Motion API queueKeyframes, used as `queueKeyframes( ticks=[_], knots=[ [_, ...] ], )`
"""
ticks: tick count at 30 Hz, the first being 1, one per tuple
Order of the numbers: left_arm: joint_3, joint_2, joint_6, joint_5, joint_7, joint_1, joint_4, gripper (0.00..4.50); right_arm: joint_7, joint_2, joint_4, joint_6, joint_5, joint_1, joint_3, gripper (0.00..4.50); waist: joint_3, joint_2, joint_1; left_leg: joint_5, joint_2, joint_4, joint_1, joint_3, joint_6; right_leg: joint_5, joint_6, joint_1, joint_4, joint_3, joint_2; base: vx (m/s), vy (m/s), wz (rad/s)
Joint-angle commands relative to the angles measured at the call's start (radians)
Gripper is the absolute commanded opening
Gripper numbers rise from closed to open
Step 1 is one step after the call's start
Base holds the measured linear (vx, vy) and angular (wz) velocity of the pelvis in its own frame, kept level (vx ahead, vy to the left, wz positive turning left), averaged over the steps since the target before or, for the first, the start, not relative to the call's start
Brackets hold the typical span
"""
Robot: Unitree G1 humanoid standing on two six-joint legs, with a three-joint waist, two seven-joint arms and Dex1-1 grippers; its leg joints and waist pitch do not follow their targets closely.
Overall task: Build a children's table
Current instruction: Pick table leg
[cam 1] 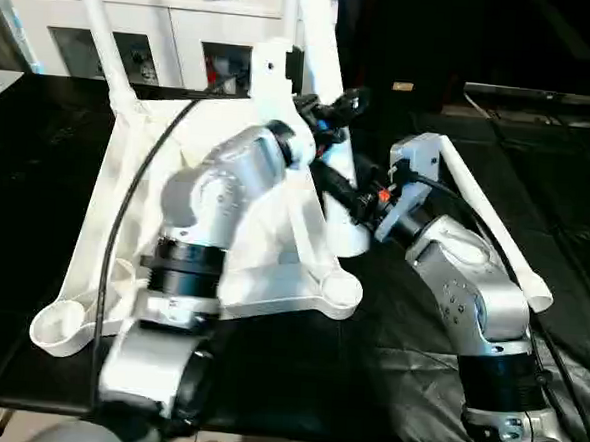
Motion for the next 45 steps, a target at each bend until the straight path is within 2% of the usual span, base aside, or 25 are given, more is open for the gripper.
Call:
queueKeyframes(
  ticks=[1,2,7,10,12,14,19,23,28,34,38,45],
  knots=[
    [-0.012,0.020,0.014,-0.016,-0.061,-0.028,0.004,1.82,0.050,-0.017,-0.029,0.041,0.045,0.000,-0.001,3.14,-0.077,-0.008,0.001,-0.091,0.051,-0.057,0.011,-0.030,0.076,-0.222,-0.111,0.064,-0.083,0.062,-0.092,0.000,0.000,0.00],
    [-0.028,0.045,0.027,-0.026,-0.118,-0.029,0.006,1.82,0.090,-0.038,-0.041,0.074,0.077,0.003,-0.006,3.22,-0.077,-0.009,0.001,-0.087,0.052,-0.057,0.010,-0.030,0.075,-0.211,-0.117,0.065,-0.080,0.063,-0.092,0.000,0.000,0.00],
    [-0.062,0.090,0.067,-0.059,-0.246,-0.030,-0.003,1.82,0.133,-0.084,-0.035,0.130,0.104,-0.005,-0.017,3.62,-0.079,-0.008,0.008,-0.077,0.052,-0.056,0.011,-0.028,0.068,-0.192,-0.144,0.066,-0.076,0.063,-0.095,0.000,0.000,0.00],
    [-0.105,0.146,0.134,-0.115,-0.410,-0.032,-0.033,1.82,0.208,-0.153,-0.021,0.223,0.162,-0.032,-0.029,3.65,-0.079,-0.005,0.009,-0.075,0.052,-0.056,0.011,-0.029,0.065,-0.193,-0.148,0.068,-0.075,0.063,-0.095,0.000,0.000,0.00],
    [-0.121,0.163,0.150,-0.130,-0.468,-0.034,-0.044,1.82,0.255,-0.184,-0.028,0.265,0.197,-0.035,-0.026,3.65,-0.079,-0.004,0.008,-0.081,0.051,-0.054,0.010,-0.028,0.066,-0.190,-0.153,0.068,-0.074,0.063,-0.096,0.000,0.000,0.00],
    [-0.135,0.174,0.158,-0.135,-0.509,-0.035,-0.051,1.82,0.289,-0.206,-0.033,0.308,0.230,-0.037,-0.025,3.65,-0.079,-0.006,0.010,-0.079,0.051,-0.054,0.008,-0.028,0.069,-0.198,-0.153,0.071,-0.076,0.063,-0.096,0.000,0.000,0.00],
    [-0.156,0.189,0.165,-0.155,-0.575,-0.045,-0.067,1.82,0.342,-0.262,-0.036,0.355,0.221,-0.034,0.020,3.65,-0.079,-0.007,0.008,-0.082,0.052,-0.053,0.009,-0.028,0.057,-0.228,-0.142,0.069,-0.079,0.062,-0.094,0.000,0.000,0.00],
    [-0.171,0.198,0.158,-0.164,-0.629,-0.047,-0.083,1.82,0.359,-0.270,-0.048,0.408,0.260,-0.032,0.032,3.65,-0.080,-0.009,0.011,-0.076,0.051,-0.053,0.009,-0.028,0.057,-0.232,-0.139,0.069,-0.079,0.061,-0.094,0.000,0.000,0.00],
    [-0.173,0.202,0.163,-0.170,-0.648,-0.048,-0.090,1.82,0.389,-0.265,-0.053,0.417,0.284,-0.027,0.038,3.65,-0.081,-0.008,0.012,-0.073,0.051,-0.051,0.007,-0.028,0.054,-0.221,-0.145,0.070,-0.077,0.061,-0.093,0.000,0.000,0.00],
    [-0.178,0.196,0.169,-0.181,-0.674,-0.051,-0.092,1.82,0.415,-0.260,-0.064,0.407,0.281,-0.014,0.067,3.65,-0.080,-0.009,0.013,-0.073,0.050,-0.052,0.007,-0.028,0.051,-0.232,-0.136,0.070,-0.078,0.060,-0.093,0.000,0.000,0.00],
    [-0.190,0.193,0.172,-0.182,-0.685,-0.046,-0.100,1.82,0.425,-0.258,-0.061,0.393,0.270,-0.012,0.087,3.65,-0.082,-0.008,0.013,-0.072,0.052,-0.051,0.008,-0.029,0.049,-0.219,-0.145,0.070,-0.076,0.061,-0.094,0.000,0.000,0.00],
    [-0.202,0.188,0.178,-0.180,-0.696,-0.045,-0.108,1.82,0.436,-0.255,-0.055,0.384,0.264,-0.014,0.098,3.65,-0.081,-0.007,0.014,-0.072,0.051,-0.051,0.008,-0.028,0.051,-0.222,-0.142,0.070,-0.077,0.061,-0.093,0.000,0.000,0.00]
  ],
)
